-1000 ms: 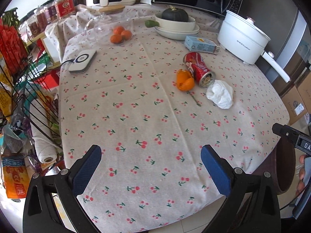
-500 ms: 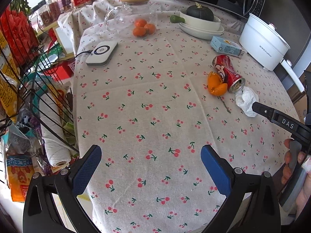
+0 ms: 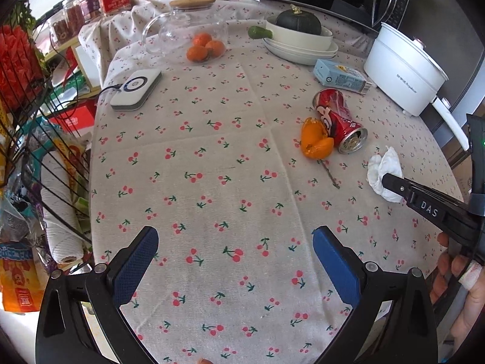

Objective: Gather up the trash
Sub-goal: 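Grasp the white tissue with the right tool while the left tool grasps the orange peel, then carry the tissue and orange peel over the bin and open the left tool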

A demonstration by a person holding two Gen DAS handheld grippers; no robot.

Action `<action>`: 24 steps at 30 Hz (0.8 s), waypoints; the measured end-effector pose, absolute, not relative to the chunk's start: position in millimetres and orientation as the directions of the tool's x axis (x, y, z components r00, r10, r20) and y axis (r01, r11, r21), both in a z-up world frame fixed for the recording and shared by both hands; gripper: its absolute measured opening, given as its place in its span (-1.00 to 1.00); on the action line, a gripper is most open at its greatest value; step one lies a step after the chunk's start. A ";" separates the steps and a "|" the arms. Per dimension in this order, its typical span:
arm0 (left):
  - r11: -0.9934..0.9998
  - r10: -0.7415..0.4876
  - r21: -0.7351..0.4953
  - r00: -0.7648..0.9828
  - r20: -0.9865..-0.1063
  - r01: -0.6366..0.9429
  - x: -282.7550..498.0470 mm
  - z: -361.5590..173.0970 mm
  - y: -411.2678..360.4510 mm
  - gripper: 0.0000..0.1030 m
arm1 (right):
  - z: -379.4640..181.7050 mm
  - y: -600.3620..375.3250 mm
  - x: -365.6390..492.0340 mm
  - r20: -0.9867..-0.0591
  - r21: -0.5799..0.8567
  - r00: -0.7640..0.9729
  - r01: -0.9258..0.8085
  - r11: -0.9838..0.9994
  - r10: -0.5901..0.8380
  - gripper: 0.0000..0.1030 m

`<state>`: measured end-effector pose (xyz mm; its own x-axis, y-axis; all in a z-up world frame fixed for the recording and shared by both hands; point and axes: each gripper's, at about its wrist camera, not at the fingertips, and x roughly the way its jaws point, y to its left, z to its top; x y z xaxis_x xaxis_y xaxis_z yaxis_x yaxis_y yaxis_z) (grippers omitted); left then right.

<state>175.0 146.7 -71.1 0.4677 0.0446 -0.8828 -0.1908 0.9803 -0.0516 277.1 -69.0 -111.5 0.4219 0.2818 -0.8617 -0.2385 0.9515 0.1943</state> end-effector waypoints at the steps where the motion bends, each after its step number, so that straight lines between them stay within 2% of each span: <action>1: 0.983 0.040 -0.048 0.465 -0.884 -0.175 179.5 -72.5 141.5 0.99 | -107.3 -72.4 274.6 -0.863 0.187 0.422 -0.244 0.952 0.278 -0.73; 10: 1.000 0.007 -0.005 0.510 -0.860 -0.022 235.3 -82.9 98.2 0.76 | -70.2 -131.9 251.5 -0.871 0.171 0.424 -0.213 0.962 0.248 -0.74; 15: 1.000 -0.013 -0.013 0.519 -0.855 0.003 264.5 -98.2 88.6 0.38 | -58.2 -170.0 239.9 -0.872 0.183 0.423 -0.183 0.966 0.245 -0.74; 19: 1.000 0.005 0.007 0.509 -0.861 0.002 284.3 -110.1 82.2 0.24 | -51.7 -198.0 234.6 -0.870 0.184 0.434 -0.154 0.971 0.234 -0.74; 21: 1.000 -0.023 -0.025 0.502 -0.865 0.002 290.0 -115.1 80.7 -0.02 | -52.1 -210.2 232.4 -0.874 0.179 0.432 -0.142 0.974 0.224 -0.74; 22: 1.000 -0.015 -0.017 0.504 -0.864 0.000 291.4 -116.3 78.2 -0.03 | -53.3 -215.3 231.6 -0.877 0.176 0.428 -0.137 0.975 0.219 -0.74; 24: 1.000 -0.008 -0.003 0.512 -0.859 0.012 292.6 -116.3 72.8 -0.26 | -55.4 -224.9 230.0 -0.882 0.170 0.421 -0.129 0.977 0.210 -0.74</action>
